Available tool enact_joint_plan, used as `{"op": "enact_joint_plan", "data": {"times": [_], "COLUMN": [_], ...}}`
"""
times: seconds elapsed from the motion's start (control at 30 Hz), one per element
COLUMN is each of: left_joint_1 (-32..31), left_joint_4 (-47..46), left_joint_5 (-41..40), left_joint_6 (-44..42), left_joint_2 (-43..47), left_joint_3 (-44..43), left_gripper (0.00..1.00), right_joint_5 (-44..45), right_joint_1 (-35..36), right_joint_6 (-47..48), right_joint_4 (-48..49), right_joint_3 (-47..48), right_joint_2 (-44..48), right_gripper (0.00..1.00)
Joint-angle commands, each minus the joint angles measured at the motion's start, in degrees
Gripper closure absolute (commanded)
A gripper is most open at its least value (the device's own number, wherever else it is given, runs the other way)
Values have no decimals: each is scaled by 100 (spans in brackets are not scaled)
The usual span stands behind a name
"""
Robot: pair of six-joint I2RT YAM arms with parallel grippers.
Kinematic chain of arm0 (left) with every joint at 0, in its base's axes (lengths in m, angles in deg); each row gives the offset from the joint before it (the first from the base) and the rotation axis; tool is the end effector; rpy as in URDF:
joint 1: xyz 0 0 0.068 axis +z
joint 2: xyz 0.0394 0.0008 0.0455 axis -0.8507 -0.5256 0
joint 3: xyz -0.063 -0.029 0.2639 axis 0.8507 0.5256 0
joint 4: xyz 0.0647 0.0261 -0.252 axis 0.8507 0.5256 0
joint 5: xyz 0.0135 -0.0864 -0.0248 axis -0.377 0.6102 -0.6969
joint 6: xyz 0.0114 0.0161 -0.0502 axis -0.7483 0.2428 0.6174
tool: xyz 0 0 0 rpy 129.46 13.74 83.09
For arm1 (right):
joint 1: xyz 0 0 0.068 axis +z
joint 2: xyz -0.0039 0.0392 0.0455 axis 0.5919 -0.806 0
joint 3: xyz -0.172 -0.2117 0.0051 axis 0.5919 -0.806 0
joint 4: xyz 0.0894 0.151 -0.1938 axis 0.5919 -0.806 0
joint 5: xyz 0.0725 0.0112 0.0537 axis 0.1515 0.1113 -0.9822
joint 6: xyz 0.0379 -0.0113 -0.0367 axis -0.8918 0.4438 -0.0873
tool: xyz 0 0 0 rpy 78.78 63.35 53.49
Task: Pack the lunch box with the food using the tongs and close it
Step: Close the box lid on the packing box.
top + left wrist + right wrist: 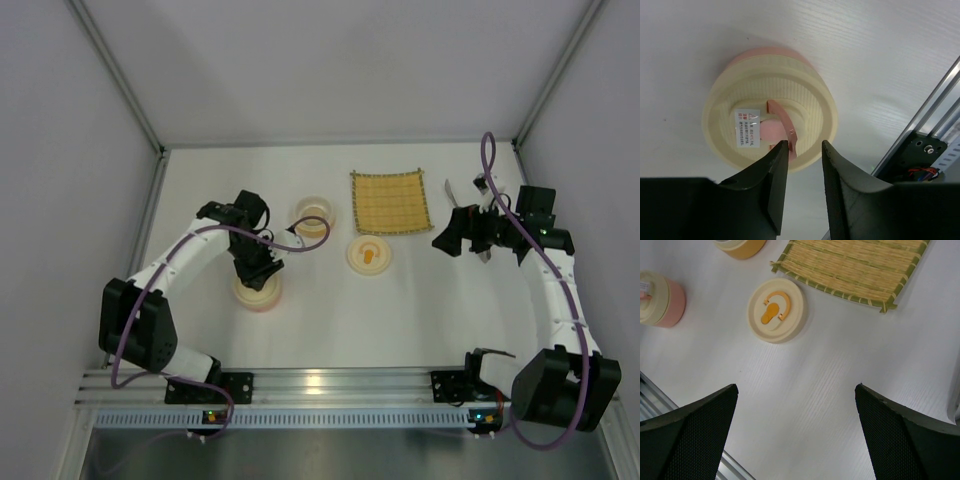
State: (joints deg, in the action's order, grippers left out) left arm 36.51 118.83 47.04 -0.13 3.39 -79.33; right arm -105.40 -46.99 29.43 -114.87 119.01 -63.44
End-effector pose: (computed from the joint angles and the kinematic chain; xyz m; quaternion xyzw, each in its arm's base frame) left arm 0.2401 -0.1068 0.2492 0.5511 0.8192 -0.1258 0.0968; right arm 0.2247 -0.0177 0.3006 -0.1464 0.8672 0.2687 0.3929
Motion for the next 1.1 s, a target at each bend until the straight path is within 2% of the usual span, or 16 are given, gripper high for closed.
{"op": "enact_joint_plan", "data": {"times": [0.0,0.13,0.53,0.83,0.93,0.97,1.03,1.07], "left_joint_1": [7,7,7,-2,7,7,-2,7], "left_joint_4": [437,411,-116,-512,-276,-197,5,50], "left_joint_5": [394,421,561,763,1175,1342,1824,1966], "left_joint_6": [-71,-10,298,640,930,1044,1396,1519], "left_joint_2": [180,101,-22,-101,-40,4,118,136], "left_joint_3": [-144,-56,427,744,446,71,-370,-790], "left_gripper": [62,67,73,73,66,58,49,40], "right_joint_5": [-184,-184,-167,-167,166,272,684,825], "right_joint_1": [-117,-117,-117,-108,49,120,505,673], "right_joint_6": [-10,-10,25,8,-245,-334,-501,-519], "right_joint_4": [96,96,35,0,131,245,359,456], "right_joint_3": [213,239,257,310,319,310,292,292], "right_joint_2": [134,134,152,46,-15,-42,-94,-129], "right_gripper": [1,1,1,1,0,1,2,3]}}
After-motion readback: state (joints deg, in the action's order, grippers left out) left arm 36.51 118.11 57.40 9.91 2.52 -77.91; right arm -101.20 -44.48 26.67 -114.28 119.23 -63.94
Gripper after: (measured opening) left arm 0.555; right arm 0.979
